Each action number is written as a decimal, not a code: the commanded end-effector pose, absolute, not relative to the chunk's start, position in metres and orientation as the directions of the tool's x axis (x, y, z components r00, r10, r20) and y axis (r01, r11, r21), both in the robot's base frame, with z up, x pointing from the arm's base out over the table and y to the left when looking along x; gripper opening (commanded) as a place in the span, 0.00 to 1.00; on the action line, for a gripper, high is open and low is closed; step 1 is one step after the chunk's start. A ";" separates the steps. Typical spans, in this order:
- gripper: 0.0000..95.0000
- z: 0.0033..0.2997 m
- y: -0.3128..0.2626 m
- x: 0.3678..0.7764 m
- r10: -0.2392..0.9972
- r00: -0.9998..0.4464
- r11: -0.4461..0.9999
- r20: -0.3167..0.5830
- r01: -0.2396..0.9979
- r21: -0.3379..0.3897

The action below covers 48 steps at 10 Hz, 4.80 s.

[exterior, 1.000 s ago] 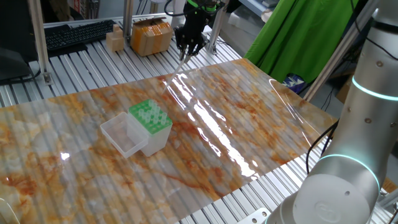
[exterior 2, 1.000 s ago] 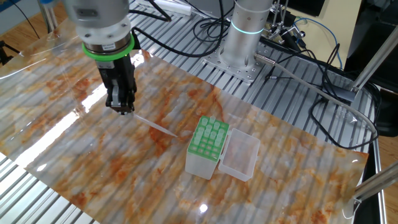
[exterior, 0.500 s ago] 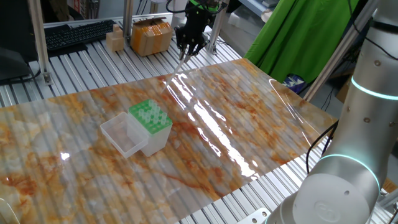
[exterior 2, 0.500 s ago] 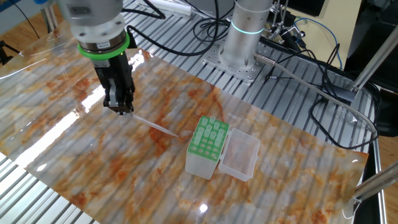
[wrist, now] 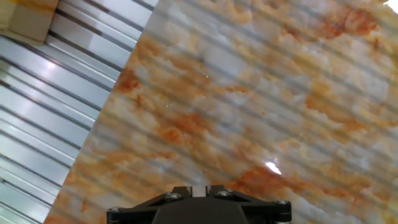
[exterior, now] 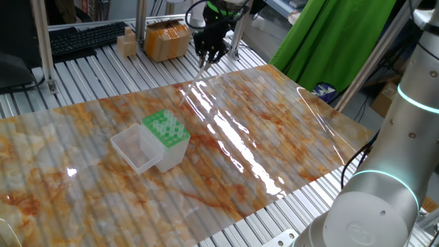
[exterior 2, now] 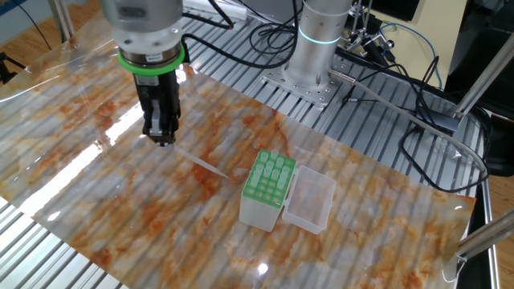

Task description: Insert a large pipette tip into the holder for large pipette tips

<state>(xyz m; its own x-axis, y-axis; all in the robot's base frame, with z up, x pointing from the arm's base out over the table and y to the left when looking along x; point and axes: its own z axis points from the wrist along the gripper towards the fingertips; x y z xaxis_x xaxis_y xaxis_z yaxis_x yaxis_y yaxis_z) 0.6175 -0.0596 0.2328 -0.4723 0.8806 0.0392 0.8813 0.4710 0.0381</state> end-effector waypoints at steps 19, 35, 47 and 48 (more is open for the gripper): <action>0.00 0.292 0.008 0.579 0.952 -0.295 0.302 -0.086 0.949 0.086; 0.00 0.282 0.020 0.577 0.955 -0.230 0.258 -0.188 0.956 0.140; 0.00 0.266 0.029 0.574 0.956 -0.206 0.243 -0.211 0.955 0.168; 0.00 0.265 0.030 0.574 0.955 -0.207 0.244 -0.211 0.955 0.171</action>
